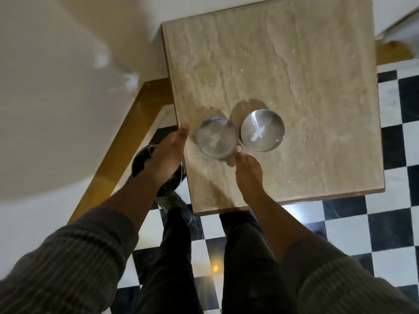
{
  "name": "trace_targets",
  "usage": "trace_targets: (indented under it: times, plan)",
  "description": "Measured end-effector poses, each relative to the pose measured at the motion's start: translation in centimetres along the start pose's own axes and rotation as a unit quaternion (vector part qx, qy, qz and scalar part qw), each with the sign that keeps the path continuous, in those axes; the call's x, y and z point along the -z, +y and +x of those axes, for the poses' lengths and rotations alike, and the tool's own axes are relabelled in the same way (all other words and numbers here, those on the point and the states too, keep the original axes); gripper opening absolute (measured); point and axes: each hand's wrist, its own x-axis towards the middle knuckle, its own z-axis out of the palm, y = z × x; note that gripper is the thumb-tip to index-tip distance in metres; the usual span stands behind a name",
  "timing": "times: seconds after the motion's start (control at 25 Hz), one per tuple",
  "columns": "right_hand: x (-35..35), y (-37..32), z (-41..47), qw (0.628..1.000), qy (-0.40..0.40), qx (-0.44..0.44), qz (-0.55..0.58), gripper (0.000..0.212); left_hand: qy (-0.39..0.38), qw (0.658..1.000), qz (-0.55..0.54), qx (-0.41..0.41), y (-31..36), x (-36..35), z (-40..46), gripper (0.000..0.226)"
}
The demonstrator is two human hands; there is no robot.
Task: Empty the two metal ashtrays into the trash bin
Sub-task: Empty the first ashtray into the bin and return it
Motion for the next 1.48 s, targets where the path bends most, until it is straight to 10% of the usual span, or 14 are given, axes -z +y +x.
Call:
trace_targets:
  times: [0.52,0.88,1.16,1.48]
  plan:
    - [-5.3,0.8,3.6,0.997,0.083,-0.003,0.002,0.03,-0.026,0.999,0.003,-0.029,-1.2,-3.6,4.5,0.054]
    - [-10.6,0.9,-0.6,0.991,-0.104,0.032,-0.074,0.044,0.052,0.98,-0.13,0.142,-9.2,3.8,1.3,0.049]
    - [-17.5,1.4,-1.7,0.962,-0.252,0.003,-0.105,0.048,-0.019,0.957,-0.18,0.227,-16.3,10.4,0.9,0.057]
    - [-21.3,2.7,0.6,0.915,-0.275,0.176,-0.238,0.047,-0.239,0.896,-0.261,0.27,-25.1,14.3,5.4,0.077]
